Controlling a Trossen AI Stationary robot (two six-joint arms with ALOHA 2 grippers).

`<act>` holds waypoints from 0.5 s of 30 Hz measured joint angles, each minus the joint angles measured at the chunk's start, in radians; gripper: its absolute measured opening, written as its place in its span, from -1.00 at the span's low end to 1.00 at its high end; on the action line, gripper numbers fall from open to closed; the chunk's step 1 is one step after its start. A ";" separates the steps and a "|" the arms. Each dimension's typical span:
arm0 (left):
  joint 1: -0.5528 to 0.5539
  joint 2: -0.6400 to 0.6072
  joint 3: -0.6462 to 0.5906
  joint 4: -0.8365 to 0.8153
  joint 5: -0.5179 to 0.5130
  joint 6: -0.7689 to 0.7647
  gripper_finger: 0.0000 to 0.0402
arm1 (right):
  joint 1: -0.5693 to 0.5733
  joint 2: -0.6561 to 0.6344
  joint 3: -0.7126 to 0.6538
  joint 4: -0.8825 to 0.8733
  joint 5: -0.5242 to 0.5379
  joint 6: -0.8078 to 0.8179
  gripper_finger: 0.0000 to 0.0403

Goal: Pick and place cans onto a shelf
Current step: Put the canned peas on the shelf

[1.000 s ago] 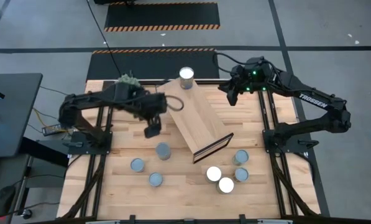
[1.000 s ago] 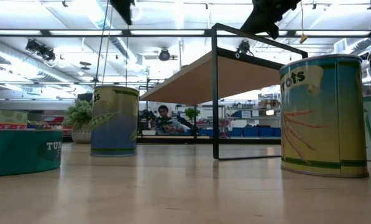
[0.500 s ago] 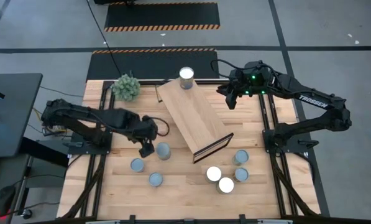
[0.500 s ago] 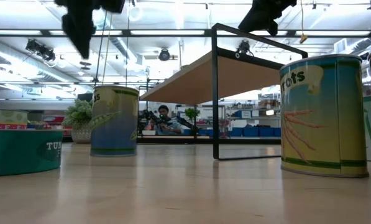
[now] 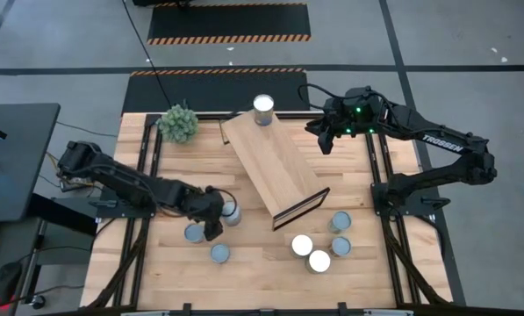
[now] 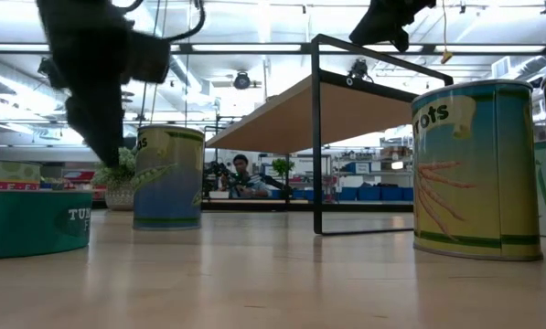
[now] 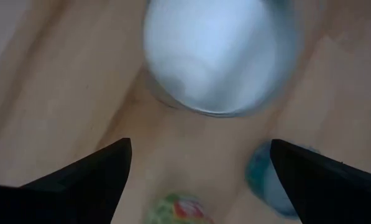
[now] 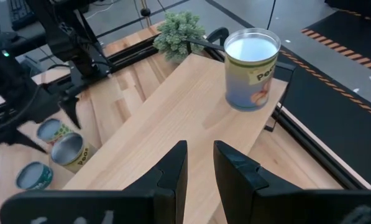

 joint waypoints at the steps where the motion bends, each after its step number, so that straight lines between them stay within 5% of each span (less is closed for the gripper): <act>1: -0.007 0.000 -0.021 0.010 -0.041 -0.021 0.94 | 0.000 0.000 0.000 0.000 0.000 0.002 -0.58; 6: -0.042 0.000 -0.106 0.152 -0.170 -0.066 0.94 | 0.000 0.000 0.000 0.000 0.003 0.002 -0.58; 15: -0.088 0.037 -0.201 0.410 -0.191 0.029 0.94 | 0.000 0.000 0.000 0.006 0.005 0.002 -0.58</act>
